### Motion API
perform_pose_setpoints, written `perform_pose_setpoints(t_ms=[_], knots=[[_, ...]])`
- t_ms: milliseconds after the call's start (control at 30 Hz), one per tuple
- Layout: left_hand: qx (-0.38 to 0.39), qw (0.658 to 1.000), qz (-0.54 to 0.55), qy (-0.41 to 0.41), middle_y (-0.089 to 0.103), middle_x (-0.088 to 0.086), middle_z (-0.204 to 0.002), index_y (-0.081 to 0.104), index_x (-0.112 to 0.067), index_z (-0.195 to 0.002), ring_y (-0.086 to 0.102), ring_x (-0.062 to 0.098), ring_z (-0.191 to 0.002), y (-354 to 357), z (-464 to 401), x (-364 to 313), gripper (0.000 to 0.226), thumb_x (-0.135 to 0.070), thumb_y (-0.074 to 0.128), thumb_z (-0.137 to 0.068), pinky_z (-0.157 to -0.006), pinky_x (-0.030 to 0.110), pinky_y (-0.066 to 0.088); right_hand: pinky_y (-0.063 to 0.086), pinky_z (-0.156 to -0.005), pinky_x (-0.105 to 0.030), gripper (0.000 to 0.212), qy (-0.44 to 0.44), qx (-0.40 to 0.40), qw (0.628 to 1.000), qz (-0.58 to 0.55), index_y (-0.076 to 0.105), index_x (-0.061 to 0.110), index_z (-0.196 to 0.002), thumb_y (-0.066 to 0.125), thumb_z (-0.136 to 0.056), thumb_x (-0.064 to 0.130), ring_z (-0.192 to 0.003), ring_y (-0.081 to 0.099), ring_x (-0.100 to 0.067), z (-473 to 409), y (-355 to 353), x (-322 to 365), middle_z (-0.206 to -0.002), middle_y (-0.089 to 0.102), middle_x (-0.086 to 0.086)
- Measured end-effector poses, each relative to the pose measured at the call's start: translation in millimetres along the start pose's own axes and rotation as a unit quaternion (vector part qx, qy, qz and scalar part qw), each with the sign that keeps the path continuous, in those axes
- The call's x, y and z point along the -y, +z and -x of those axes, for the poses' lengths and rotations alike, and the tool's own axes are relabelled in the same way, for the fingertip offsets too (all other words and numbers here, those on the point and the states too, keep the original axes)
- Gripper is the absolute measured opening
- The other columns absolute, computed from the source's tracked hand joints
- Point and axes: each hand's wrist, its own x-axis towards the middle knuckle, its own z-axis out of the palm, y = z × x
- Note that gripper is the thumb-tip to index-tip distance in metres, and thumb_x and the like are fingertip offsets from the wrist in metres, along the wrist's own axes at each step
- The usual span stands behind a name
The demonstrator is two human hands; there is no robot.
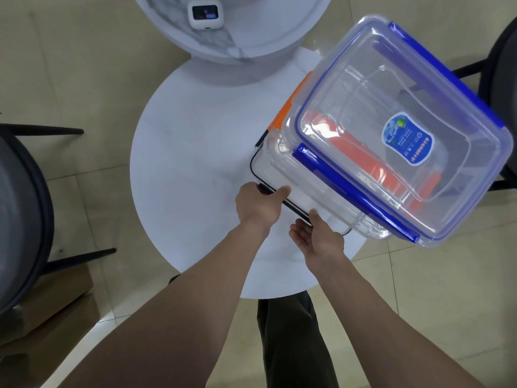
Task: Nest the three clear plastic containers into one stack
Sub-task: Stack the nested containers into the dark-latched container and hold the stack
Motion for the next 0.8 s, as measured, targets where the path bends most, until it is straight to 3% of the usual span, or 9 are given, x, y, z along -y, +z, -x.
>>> perform_pose_setpoints(t_ms=[167, 367, 533, 800], knots=[[0.016, 1.000, -0.004, -0.004, 0.076, 0.019, -0.087, 0.071, 0.006, -0.094, 0.076, 0.034, -0.082, -1, -6, -11, 0.046, -0.033, 0.087, -0.075, -0.077, 0.044, 0.065, 0.061, -0.054, -0.030, 0.037, -0.001, 0.001, 1.000, 0.012, 0.064, 0.005, -0.121, 0.071, -0.091, 0.027, -0.090, 0.075, -0.029, 1, 5, 11, -0.106, 0.074, -0.017], [0.026, 0.999, -0.028, 0.009, 0.075, 0.013, -0.080, 0.072, 0.003, -0.089, 0.070, 0.024, -0.069, 1, -14, -27, 0.042, -0.036, 0.086, -0.078, -0.069, 0.034, 0.061, 0.062, -0.068, -0.035, 0.036, 0.002, 0.008, 1.000, 0.021, 0.064, -0.001, -0.117, 0.068, -0.093, 0.027, -0.088, 0.074, -0.029, -4, 10, 27, -0.102, 0.074, -0.018], [0.020, 0.999, -0.037, 0.023, 0.078, 0.014, -0.082, 0.073, 0.004, -0.089, 0.075, 0.030, -0.076, 11, -25, -45, 0.048, -0.041, 0.086, -0.075, -0.072, 0.039, 0.063, 0.061, -0.079, -0.040, 0.029, -0.005, 0.008, 1.000, 0.025, 0.064, -0.002, -0.107, 0.064, -0.096, 0.025, -0.084, 0.071, -0.030, -12, 19, 49, -0.096, 0.072, -0.018], [0.017, 0.999, -0.038, 0.027, 0.077, 0.008, -0.079, 0.072, -0.001, -0.086, 0.073, 0.023, -0.072, 29, -40, -77, 0.048, -0.046, 0.084, -0.077, -0.060, 0.027, 0.055, 0.060, -0.076, -0.040, 0.029, -0.036, 0.005, 0.998, 0.054, 0.064, -0.002, -0.104, 0.060, -0.098, 0.026, -0.077, 0.069, -0.028, -28, 35, 88, -0.096, 0.072, -0.017]])
